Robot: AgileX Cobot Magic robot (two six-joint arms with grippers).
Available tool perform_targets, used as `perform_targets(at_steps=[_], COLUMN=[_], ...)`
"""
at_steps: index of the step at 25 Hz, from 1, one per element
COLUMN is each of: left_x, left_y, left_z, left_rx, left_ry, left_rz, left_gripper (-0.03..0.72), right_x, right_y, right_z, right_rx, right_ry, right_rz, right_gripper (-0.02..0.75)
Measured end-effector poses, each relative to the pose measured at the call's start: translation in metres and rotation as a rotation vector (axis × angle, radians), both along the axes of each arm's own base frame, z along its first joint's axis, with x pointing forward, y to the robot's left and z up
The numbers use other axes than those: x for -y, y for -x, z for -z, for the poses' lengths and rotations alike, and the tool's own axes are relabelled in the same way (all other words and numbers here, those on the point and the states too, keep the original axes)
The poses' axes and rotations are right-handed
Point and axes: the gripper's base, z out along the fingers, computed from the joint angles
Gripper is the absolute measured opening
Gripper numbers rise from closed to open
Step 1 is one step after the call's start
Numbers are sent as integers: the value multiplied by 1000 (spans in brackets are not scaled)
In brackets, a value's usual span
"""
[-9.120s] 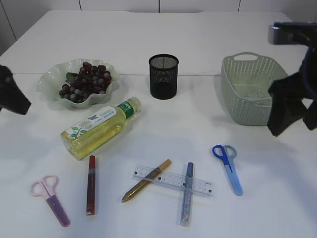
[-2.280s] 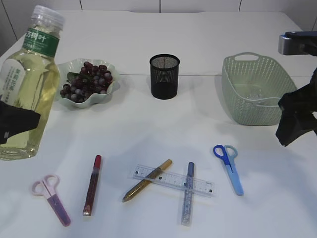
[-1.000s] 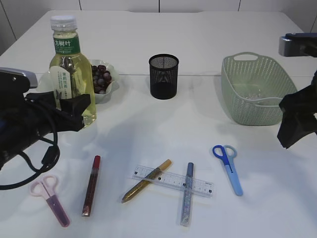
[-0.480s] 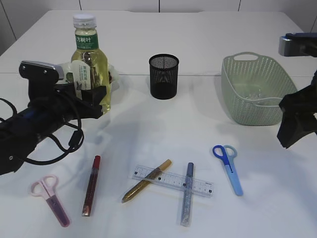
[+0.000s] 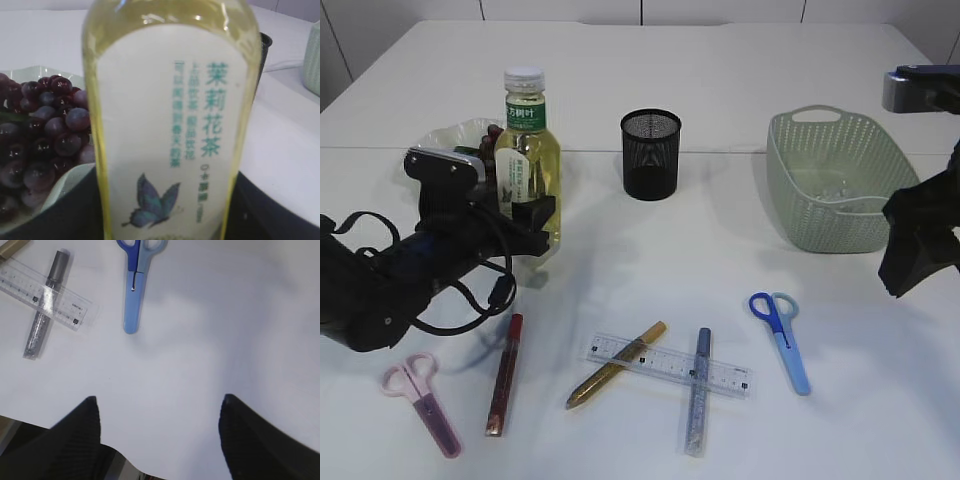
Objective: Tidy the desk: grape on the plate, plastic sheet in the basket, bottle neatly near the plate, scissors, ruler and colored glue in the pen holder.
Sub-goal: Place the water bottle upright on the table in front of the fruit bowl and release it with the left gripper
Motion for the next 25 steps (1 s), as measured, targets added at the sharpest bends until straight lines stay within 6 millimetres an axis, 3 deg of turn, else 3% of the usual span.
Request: perform_targets(at_steps=[9,20,25], left_x=[2,2,2], left_y=[-7,-9,-10], left_z=[21,28,29], left_rx=[-27,0,5], left_ry=[-9,9,14], left_rz=[0,-10,-19], left_gripper=[417,419,481], right_x=[0,0,0], right_y=[0,-1,-1], right_z=[0,0,0], right_rx=[2,13,13], right_ry=[-2,-4,-4], right_rz=[1,2,2], right_gripper=[575,575,575])
